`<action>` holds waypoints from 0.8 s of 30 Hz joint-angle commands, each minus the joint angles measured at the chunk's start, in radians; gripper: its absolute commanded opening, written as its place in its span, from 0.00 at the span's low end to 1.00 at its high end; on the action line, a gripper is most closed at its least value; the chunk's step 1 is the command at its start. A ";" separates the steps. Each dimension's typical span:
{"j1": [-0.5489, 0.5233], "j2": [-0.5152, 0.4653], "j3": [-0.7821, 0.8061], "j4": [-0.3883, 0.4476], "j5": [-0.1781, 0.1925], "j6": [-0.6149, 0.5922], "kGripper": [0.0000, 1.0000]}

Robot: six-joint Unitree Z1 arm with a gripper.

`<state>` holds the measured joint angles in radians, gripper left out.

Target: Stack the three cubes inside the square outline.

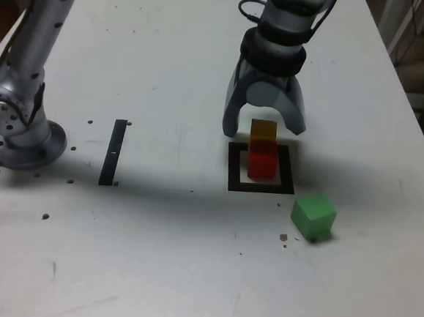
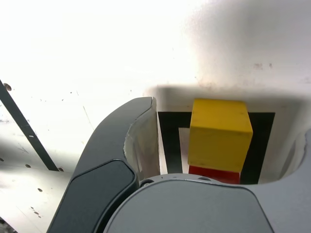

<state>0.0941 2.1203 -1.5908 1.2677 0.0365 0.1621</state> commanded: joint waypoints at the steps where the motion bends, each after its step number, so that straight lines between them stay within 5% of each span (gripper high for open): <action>1: 0.003 0.014 -0.009 0.001 0.004 0.002 0.95; 10: 0.006 0.056 -0.032 0.004 0.005 0.002 0.83; 24: 0.006 0.059 -0.039 -0.001 0.012 -0.007 0.31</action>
<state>0.0979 2.1781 -1.6250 1.2672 0.0461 0.1565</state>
